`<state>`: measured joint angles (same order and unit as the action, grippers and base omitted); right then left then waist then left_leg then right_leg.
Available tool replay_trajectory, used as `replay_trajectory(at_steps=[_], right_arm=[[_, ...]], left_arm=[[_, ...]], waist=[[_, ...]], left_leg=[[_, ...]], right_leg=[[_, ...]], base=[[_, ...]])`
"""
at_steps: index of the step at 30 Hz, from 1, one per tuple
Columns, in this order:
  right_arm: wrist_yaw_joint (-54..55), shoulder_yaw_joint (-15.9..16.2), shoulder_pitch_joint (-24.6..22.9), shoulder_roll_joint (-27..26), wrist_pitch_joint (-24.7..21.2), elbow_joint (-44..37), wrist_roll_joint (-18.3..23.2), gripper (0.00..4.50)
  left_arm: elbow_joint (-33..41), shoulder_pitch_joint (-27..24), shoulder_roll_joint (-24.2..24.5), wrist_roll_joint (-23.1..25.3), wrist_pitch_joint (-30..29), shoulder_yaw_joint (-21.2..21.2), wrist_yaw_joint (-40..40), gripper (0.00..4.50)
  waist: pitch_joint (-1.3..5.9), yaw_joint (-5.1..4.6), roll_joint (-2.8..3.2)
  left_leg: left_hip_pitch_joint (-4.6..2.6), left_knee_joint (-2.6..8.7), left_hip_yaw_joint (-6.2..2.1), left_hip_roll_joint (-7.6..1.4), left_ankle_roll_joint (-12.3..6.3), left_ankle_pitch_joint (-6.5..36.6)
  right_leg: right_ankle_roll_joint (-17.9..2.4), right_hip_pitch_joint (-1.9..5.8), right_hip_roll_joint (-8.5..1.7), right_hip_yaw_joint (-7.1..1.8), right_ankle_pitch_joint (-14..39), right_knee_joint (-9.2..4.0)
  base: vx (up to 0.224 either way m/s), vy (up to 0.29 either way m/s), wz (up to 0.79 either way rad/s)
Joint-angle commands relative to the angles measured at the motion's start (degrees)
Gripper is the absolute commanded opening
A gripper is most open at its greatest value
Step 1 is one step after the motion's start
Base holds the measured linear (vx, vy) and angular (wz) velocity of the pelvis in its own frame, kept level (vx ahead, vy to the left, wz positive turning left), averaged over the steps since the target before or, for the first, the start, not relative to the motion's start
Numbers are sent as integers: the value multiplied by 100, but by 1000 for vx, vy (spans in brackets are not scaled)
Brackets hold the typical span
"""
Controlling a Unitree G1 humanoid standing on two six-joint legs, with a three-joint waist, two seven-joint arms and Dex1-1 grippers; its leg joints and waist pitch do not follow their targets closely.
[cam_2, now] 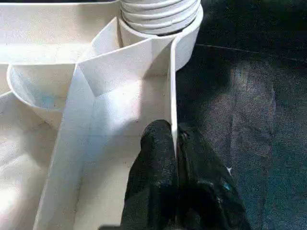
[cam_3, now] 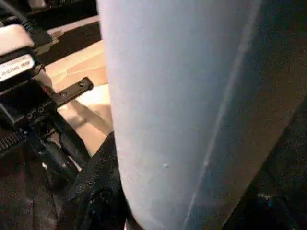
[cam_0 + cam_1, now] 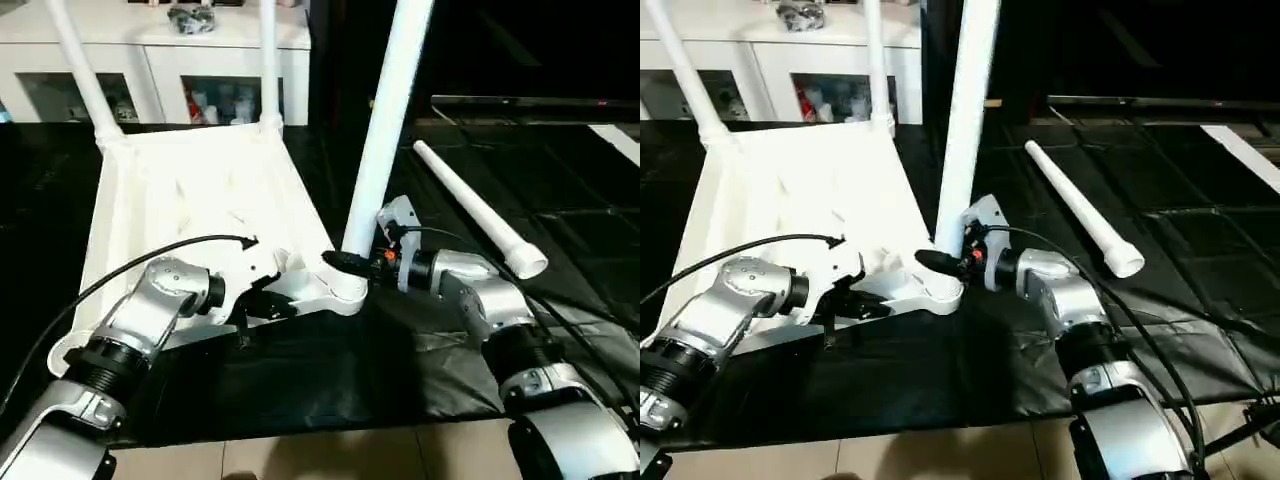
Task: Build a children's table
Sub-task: Insert table leg to table base
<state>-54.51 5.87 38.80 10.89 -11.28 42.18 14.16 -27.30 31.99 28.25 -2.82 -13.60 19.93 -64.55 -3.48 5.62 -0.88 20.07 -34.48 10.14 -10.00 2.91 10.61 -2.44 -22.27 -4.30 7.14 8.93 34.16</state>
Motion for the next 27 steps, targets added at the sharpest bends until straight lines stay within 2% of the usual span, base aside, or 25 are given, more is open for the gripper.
replay_trajectory(at_steps=[1,5,6,9,10,13,14,15,16,17,19,20,25,27], right_arm=[[93,-145,-107,67,-74,224,-7,191],[92,-315,-244,85,-19,233,119,191],[110,-360,-300,85,0,228,152,191],[154,-456,-464,74,47,183,233,191],[225,-554,-641,37,147,154,285,191],[322,-654,-800,-4,253,137,332,191],[406,-737,-961,-52,332,101,392,191],[431,-762,-1015,-69,354,84,410,191],[449,-798,-1214,-115,421,-18,449,191],[457,-807,-1333,-136,451,-102,467,191],[463,-802,-1474,-151,486,-214,468,191],[468,-740,-1575,-125,561,-316,389,191],[470,-72,-1937,210,1031,-730,-372,191],[419,67,-1978,285,1082,-788,-530,191]], left_arm=[[132,60,-83,-119,168,-78,-70,0],[100,63,-88,-106,188,-111,-30,0],[95,66,-90,-106,187,-125,-31,0],[86,77,-98,-117,179,-161,-27,0],[65,98,-110,-123,172,-202,-13,0],[31,128,-122,-122,170,-234,11,0],[-16,156,-130,-112,173,-265,46,0],[-32,165,-131,-107,175,-274,57,0],[-75,189,-136,-91,190,-288,78,0],[-105,206,-142,-81,193,-301,108,0],[-142,227,-146,-65,200,-314,143,0],[-168,246,-147,-58,206,-322,158,0],[-297,325,-136,-11,260,-344,206,0],[-336,355,-147,-1,261,-358,240,0]], waist=[[376,9,47],[395,20,47],[396,27,81],[396,36,69],[400,47,103],[404,58,90],[399,56,137],[393,55,122],[399,70,134],[398,89,174],[406,86,142],[406,96,191],[393,111,196],[380,106,194]], left_leg=[[-73,441,-181,-379,21,1630],[-63,443,-175,-388,-2,1534],[-60,444,-179,-388,2,1524],[-61,446,-172,-390,-1,1557],[-69,447,-173,-388,12,1588],[-67,455,-178,-394,12,1592],[-75,460,-179,-391,26,1655],[-73,458,-170,-386,19,1676],[-68,462,-176,-382,7,1695],[-73,461,-182,-385,8,1713],[-80,467,-184,-378,0,1748],[-82,463,-185,-372,-5,1753],[-86,477,-190,-363,23,1848],[-102,472,-185,-351,5,1912]], right_leg=[[-581,231,-600,-388,2896,-550],[-669,240,-595,-399,2619,-517],[-712,242,-590,-396,2544,-500],[-733,243,-594,-401,2501,-507],[-745,238,-594,-396,2511,-513],[-749,242,-601,-399,2471,-509],[-764,235,-584,-395,2454,-517],[-747,231,-581,-394,2479,-532],[-724,246,-592,-396,2527,-540],[-709,238,-599,-396,2541,-541],[-679,239,-589,-384,2616,-546],[-671,233,-590,-383,2659,-553],[-523,221,-580,-369,2852,-587],[-461,207,-580,-369,3048,-616]], base=[[0,0,0],[0,0,0],[0,0,0],[0,0,0],[0,0,0],[0,0,0],[0,0,0],[0,0,0],[0,0,0],[0,0,0],[0,0,0],[0,0,0],[0,0,0],[0,0,0]])
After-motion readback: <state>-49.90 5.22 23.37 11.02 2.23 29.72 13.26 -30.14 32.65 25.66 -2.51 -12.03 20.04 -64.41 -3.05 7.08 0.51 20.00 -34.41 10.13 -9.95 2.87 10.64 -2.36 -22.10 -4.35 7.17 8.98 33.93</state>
